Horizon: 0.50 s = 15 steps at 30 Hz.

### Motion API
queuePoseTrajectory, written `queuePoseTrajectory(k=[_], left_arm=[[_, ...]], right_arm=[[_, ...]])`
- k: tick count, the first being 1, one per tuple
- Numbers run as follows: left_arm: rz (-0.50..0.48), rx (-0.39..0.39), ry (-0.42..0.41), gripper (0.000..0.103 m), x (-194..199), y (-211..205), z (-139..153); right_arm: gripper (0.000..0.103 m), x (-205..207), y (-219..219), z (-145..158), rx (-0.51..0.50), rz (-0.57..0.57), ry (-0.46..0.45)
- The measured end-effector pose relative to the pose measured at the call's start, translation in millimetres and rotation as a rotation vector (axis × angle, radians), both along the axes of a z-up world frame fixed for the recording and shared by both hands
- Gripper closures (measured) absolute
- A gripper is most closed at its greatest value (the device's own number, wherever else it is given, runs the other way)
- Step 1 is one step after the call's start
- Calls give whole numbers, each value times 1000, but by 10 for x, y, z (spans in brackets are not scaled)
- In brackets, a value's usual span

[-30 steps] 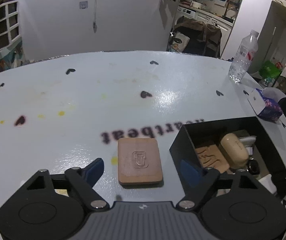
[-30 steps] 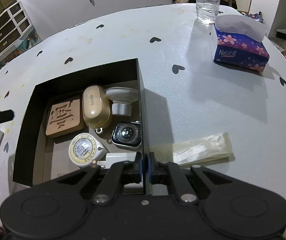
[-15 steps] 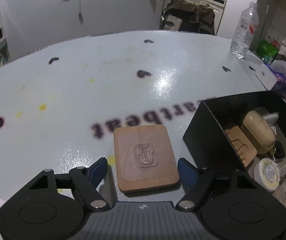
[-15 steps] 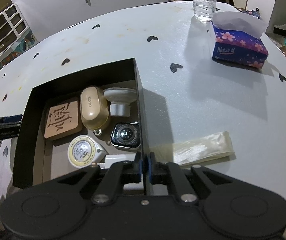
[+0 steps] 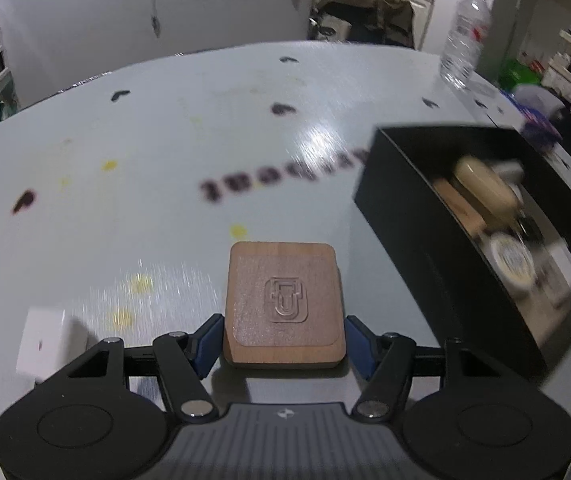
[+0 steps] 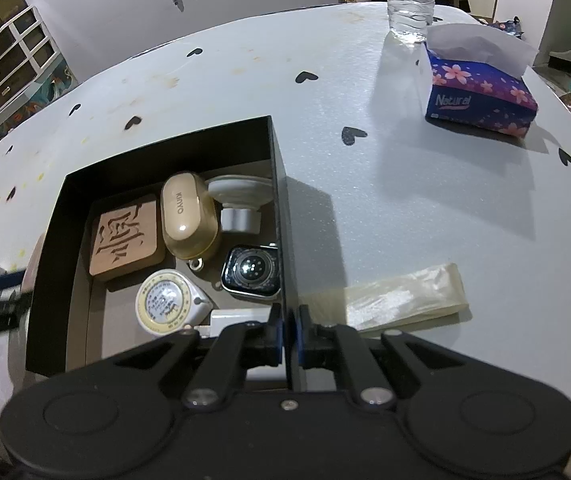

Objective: Organize rigid objects
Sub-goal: 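Carry the square wooden block with the left gripper into the box and release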

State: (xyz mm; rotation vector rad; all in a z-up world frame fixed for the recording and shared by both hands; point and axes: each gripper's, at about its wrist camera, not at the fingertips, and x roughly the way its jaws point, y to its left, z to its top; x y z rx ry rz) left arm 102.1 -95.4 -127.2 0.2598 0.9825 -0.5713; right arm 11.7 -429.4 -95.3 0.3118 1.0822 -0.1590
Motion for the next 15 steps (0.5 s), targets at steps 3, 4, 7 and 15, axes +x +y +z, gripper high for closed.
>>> queuePoseTrajectory(k=[3,4,7,15], left_arm=[[-4,27,17,38,-105,-7,9],[9,25,22,37,-109,-17,12],[38,28,21,31,-64,-98,-6],[65,54,24,39,40,-177,7]], right_arm=[[96,-3,-1,-1,1,3,-1],[96,-4,-1,-1,1,4,-2],[96,-5,-1,1,0,5,-2],[96,-5,6,1,-2,10,-1]])
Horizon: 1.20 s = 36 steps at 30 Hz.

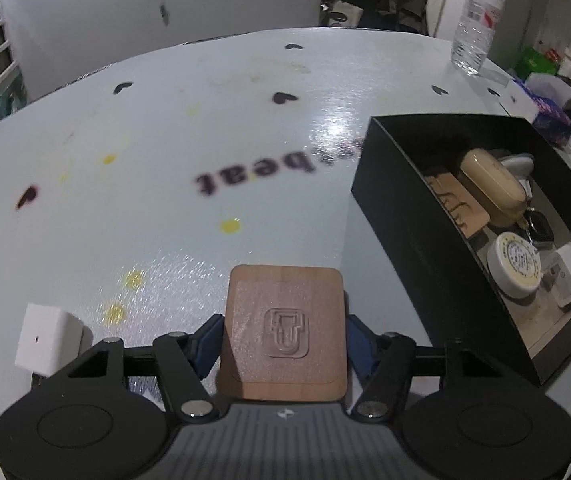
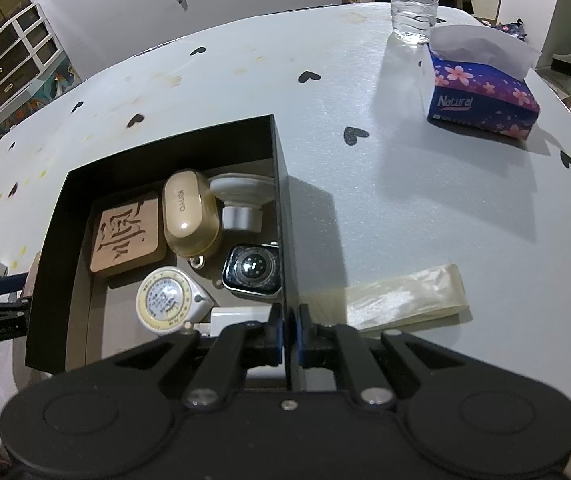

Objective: Organize rigid objects
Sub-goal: 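Carry the square wooden block with the left gripper into the box and release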

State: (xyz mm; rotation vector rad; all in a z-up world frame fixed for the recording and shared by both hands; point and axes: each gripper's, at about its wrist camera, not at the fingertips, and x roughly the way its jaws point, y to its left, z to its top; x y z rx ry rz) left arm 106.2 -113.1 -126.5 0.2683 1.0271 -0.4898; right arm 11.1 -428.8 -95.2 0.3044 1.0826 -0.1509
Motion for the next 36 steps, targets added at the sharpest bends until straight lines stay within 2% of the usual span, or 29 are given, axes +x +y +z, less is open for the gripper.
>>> queuePoseTrajectory(k=[3,6,10,16,19,24,36], left_arm=[[82,-33,43,39,14,70,62],[158,-83,44,39,-15,111,229],[246,-193,62,39,-73,107,513],[209,-265,29,39,-281,-235,869],[170,-260,23,39,-397,-431,912],[138,-262,93,39,-521,-675,825],[245,-239,139,38,-518,-826,675]], right_arm=[[96,3,0,-1,0,3,0],[96,3,2,0,-1,7,0],[96,8,2,1,-3,13,2],[96,15,5,6,-6,28,5],[96,16,1,6,-7,37,5],[96,19,0,6,-11,54,4],[96,15,-5,9,-14,95,-3]])
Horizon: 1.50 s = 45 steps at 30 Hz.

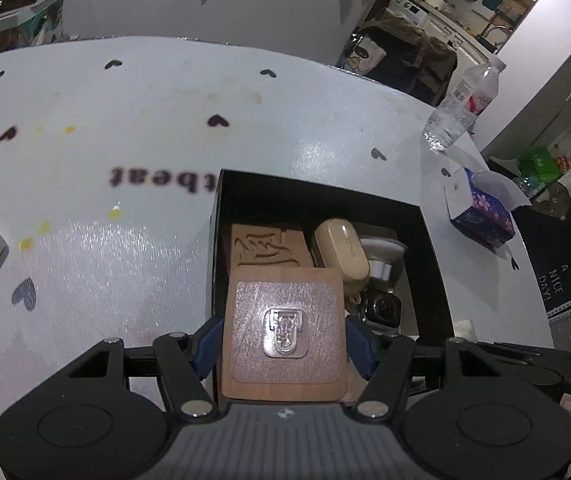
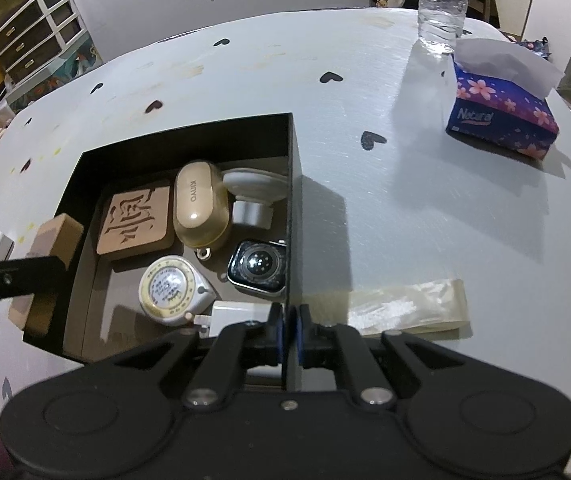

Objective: Organize rigid objects
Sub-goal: 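Carry the square wooden block with the left gripper into the box and release, then move the left gripper to the small white plug charger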

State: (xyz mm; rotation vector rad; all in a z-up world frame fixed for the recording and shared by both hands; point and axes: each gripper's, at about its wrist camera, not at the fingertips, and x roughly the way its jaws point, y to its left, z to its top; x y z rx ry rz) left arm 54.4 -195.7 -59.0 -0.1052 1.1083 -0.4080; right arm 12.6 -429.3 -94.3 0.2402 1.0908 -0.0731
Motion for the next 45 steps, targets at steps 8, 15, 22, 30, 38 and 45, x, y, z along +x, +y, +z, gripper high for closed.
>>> queuePoseTrajectory(k=[8,15,22,30,38,45], left_arm=[[8,9,-22,28,-74,-22,35],[3,17,-27,28,-103,-44,46],[-20,21,-29,28,-130,-65,58],[-35,28,-55,7,-155,-27,106],[-25,27,-95,0,-162,94,189],[23,40,-131,0,-137,286,255]], right_arm=[[95,2,-14,-1,4,24,-2],[94,9,-28,-4,8,35,-3],[94,5,-34,-9,14,31,-4],[94,-1,-29,-10,14,22,-6],[95,-5,-24,-10,11,16,-6],[95,-6,-24,-8,12,4,-7]])
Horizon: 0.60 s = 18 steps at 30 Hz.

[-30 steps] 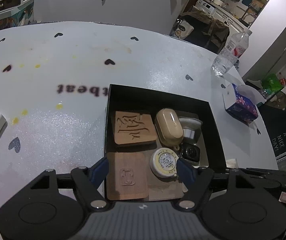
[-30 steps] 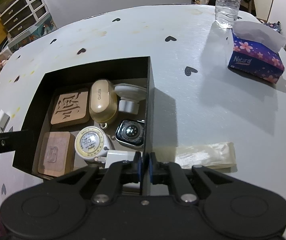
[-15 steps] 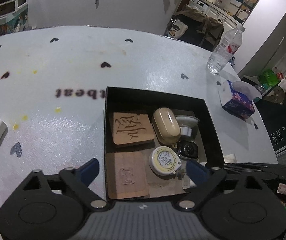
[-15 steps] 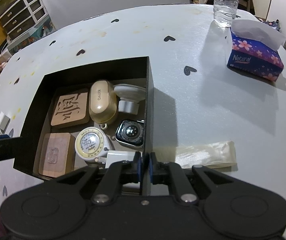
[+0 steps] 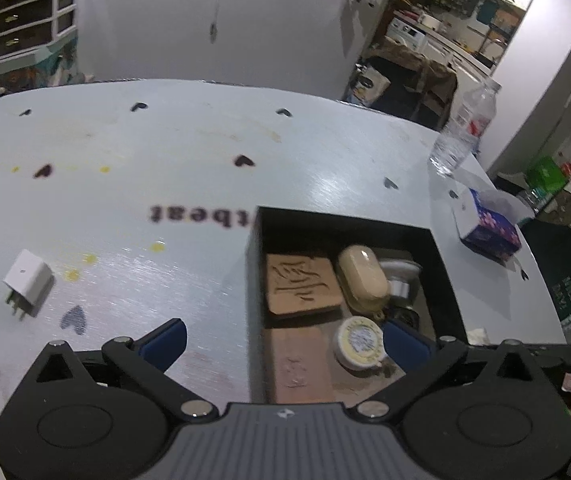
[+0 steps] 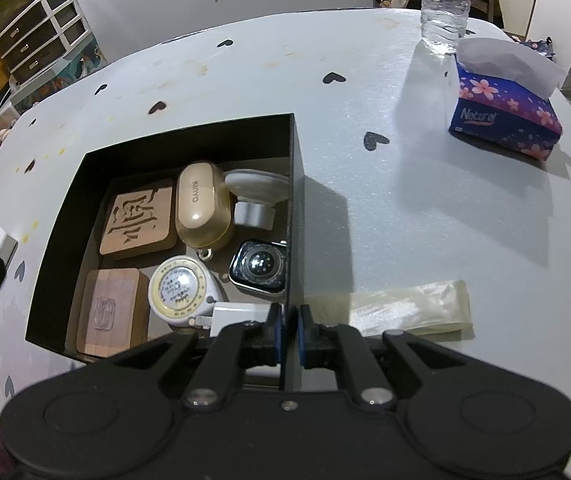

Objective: Organize rigid objects
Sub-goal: 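Move the left gripper to the small white plug charger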

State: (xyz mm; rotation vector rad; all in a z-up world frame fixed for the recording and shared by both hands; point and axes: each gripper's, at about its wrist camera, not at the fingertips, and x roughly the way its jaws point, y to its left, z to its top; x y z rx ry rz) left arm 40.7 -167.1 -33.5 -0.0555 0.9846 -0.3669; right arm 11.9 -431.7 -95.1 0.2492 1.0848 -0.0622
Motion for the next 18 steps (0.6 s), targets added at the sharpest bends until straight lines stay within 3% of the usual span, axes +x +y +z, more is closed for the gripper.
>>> queuePoseTrajectory(k=[7,18], left_arm=[[50,41,-64,0,112,310,22],[-37,106,-147,0,489,972,-139]], right_arm=[[95,-4,5,0,1,-15,0],[96,-9,23,1,-4,-37,0]])
